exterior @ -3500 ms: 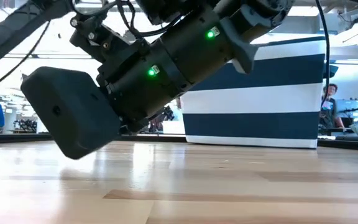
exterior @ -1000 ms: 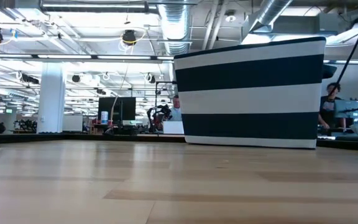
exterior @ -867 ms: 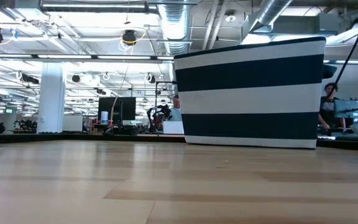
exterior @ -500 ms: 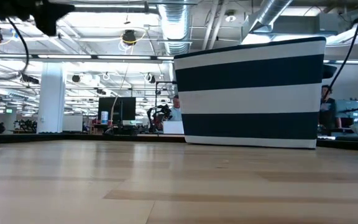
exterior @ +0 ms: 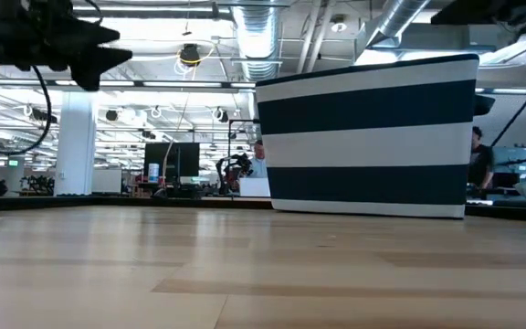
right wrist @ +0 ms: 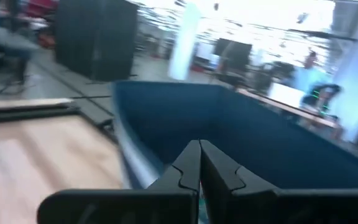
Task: Pick & place medical supplies in basket/bin
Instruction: Return to Home Position
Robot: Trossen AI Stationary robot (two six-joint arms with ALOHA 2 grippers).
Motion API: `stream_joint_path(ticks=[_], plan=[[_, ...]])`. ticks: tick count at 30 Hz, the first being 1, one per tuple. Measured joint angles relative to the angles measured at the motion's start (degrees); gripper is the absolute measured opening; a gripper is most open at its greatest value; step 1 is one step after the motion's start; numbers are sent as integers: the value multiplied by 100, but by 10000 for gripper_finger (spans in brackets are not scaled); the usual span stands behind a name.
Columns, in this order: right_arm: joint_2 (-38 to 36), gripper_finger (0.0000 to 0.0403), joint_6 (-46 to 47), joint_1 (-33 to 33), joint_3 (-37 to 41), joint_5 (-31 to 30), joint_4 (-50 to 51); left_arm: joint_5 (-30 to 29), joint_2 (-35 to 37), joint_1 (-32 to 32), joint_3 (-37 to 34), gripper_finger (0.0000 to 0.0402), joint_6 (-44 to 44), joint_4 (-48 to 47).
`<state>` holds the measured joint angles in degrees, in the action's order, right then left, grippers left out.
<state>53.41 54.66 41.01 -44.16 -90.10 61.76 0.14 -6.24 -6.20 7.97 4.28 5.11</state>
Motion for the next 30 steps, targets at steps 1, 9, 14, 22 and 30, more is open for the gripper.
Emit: stream_joint_path(ticks=[1, 9, 14, 22, 30], plan=[[-15, 0, -91, -167, -74, 5, 0, 53, 27, 0, -64, 210, -49, -14], [-22, 0, -1659, -1009, -1518, -5, -85, 1, 63, 0, -463, 210, -77, 314], [-16, 0, -2291, -1965, -1840, 49, -498, 32, 66, 0, -463, 210, -104, 374], [641, 0, -5144, -2903, -1837, 3609, -3191, 148, 66, 2, -461, 210, -145, 353], [551, 0, -5918, -2882, -1839, 5235, -3400, 551, 66, 2, -459, 210, -23, 336]])
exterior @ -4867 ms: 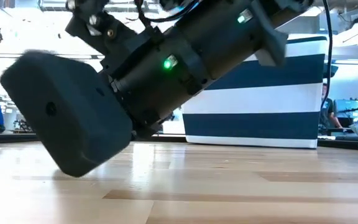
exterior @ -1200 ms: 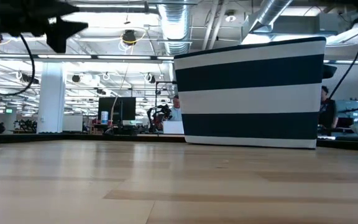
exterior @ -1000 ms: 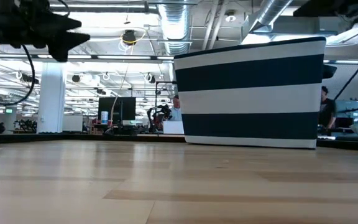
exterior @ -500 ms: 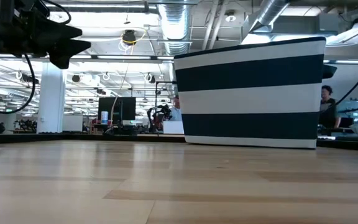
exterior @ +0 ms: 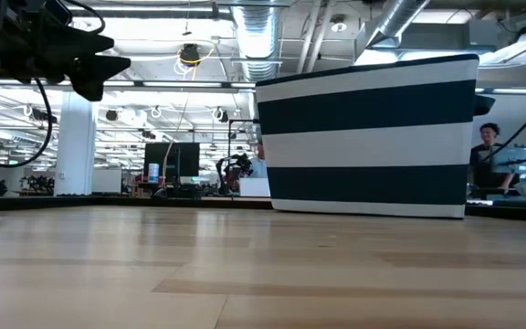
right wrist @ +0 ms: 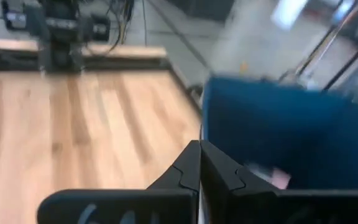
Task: Pick & place medical supplies in basket/bin
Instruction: Return to Home Position
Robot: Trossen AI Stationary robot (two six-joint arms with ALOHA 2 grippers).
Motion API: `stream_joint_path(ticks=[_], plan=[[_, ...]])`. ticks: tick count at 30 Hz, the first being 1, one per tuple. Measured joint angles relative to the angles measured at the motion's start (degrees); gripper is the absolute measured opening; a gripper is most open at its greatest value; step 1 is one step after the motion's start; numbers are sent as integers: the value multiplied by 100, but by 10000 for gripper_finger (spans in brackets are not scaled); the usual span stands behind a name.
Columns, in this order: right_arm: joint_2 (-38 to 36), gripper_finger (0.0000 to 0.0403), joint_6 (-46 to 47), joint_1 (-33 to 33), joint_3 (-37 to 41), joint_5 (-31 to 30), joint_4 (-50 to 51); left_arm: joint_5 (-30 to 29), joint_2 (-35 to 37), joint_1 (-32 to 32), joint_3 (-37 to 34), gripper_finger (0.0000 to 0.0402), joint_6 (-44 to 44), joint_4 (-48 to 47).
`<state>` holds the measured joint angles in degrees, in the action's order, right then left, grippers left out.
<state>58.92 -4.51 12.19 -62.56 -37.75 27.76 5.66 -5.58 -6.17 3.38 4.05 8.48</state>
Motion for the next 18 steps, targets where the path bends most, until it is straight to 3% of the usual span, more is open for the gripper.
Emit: stream_joint_path(ticks=[3, 5, 8, 12, 16, 18], plan=[[-445, 0, 769, 313, 267, 4, 697, 14, 0, 0, 4, 210, -82, -43], [-794, 0, 931, 618, 708, 42, 544, -25, 0, -1, 7, 210, -259, -186], [-1361, 0, 784, 1174, 1708, 40, -506, -58, -2, -2, 7, 210, -220, -265], [-2086, 0, -158, 1749, 3088, 51, -2339, 396, -3, -2, 7, 210, -272, 13], [-2718, 0, -595, 1918, 4127, 70, -3489, 509, 0, 0, 7, 210, -680, 682], [-3051, 0, -634, 1904, 4539, 483, -3769, 509, 2, -4, 9, 210, -768, 845]])
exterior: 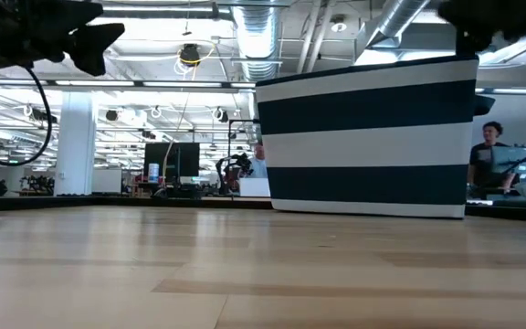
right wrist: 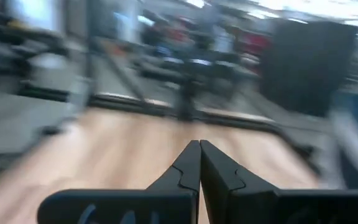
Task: Pick & place medical supplies in basket/bin
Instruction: Return to Home Position
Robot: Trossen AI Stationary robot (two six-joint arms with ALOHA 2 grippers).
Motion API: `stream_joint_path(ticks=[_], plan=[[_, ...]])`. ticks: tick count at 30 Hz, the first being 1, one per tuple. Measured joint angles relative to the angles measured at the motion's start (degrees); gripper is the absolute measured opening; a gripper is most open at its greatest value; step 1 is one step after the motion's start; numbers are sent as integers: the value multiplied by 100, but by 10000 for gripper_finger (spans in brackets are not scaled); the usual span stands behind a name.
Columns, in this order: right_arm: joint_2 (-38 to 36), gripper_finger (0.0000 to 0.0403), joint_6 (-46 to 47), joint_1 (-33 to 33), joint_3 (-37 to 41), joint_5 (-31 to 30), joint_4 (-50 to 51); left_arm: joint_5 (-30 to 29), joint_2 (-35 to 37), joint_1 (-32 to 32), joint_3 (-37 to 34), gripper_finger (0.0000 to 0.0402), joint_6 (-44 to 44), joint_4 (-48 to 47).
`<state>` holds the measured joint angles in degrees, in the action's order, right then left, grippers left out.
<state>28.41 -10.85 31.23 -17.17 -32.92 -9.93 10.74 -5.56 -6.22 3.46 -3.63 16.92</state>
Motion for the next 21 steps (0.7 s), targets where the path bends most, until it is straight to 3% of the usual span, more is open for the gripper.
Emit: stream_joint_path(ticks=[4, 11, 21], plan=[[-704, 0, -13, -157, 765, 1359, -702, 0, -2, 0, 0, 210, 176, -98], [-1461, 0, -13, -631, 1618, 1566, -989, 0, -2, 2, 0, 210, 555, -198], [-2080, 0, -4, -1206, 1670, 1981, -430, -63, -3, -2, 0, 210, 335, -210]])
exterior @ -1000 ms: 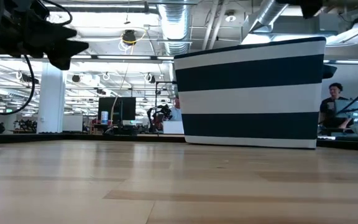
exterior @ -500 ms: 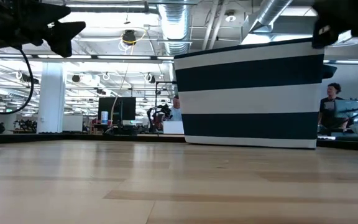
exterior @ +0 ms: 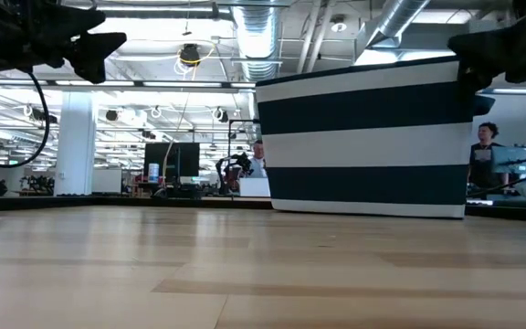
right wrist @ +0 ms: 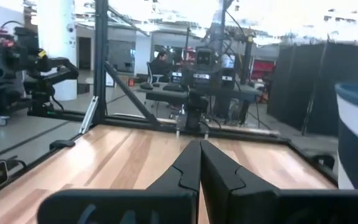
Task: Pick & place medical supplies in basket/bin
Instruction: Return to Home Position
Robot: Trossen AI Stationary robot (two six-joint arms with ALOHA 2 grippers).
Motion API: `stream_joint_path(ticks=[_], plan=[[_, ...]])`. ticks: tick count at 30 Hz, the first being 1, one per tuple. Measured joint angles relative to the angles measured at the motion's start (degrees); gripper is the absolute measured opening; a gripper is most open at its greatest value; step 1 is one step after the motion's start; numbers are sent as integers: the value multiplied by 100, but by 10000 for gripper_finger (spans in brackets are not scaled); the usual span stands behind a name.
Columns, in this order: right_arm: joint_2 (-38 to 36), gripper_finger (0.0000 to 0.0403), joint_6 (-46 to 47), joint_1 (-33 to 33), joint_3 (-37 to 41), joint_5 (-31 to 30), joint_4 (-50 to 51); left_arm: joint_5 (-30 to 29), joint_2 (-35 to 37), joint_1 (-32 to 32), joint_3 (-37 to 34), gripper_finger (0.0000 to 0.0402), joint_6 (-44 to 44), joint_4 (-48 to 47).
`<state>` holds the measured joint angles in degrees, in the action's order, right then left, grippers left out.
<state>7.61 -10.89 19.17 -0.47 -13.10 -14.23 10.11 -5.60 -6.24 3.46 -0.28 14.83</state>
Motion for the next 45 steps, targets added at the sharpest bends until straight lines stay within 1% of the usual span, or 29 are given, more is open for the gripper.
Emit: stream_joint_path(ticks=[2, 6, 9, 14, 15, 17, 20, 24, 26, 30, 32, 37, 39, 41, 45], plan=[[-61, 0, 222, -95, 2, 0, 175, 17, 1, 0, 0, 210, 22, -87], [-53, 0, 1216, -234, 4, -32, 850, 17, -1, 0, 0, 210, 203, -337], [-49, 0, 1631, -320, 4, -53, 1120, 30, -1, 0, 0, 210, 253, -363], [-52, 0, 1737, -391, 6, -65, 1120, 47, -1, 0, -1, 210, -146, -377], [-52, 0, 1728, -395, 6, -66, 1122, 27, -1, 0, -28, 210, -177, -320], [-52, 0, 1709, -395, 6, -66, 1120, 15, 2, 0, -255, 210, -189, 93], [-52, 0, 1715, -395, 9, -52, 1122, -35, -9, 0, -275, 210, -149, 104], [-52, 0, 2141, -384, 11, -46, 1124, -94, 62, 0, -273, 210, -281, 302], [-52, 0, 2349, -384, 11, -46, 1123, -98, 94, 0, -273, 210, -394, 294], [-52, 0, 2483, -384, 11, -46, 1124, -146, 87, 0, -273, 210, -218, -187], [-52, 0, 2485, -384, 11, -46, 1124, -255, 87, 0, -273, 210, -52, -579], [-52, 0, 2487, -384, 13, -46, 1124, -989, 86, 0, -273, 210, 278, -1252], [-52, 0, 2487, -384, 13, -46, 1124, -1225, 63, 0, -273, 210, 300, -1300], [-52, 0, 2487, -384, 13, -46, 1124, -1361, 18, -1, -273, 210, 298, -1276], [-52, 0, 2489, -384, 15, -45, 1124, -1344, -14, 0, -273, 210, 243, -1282]])
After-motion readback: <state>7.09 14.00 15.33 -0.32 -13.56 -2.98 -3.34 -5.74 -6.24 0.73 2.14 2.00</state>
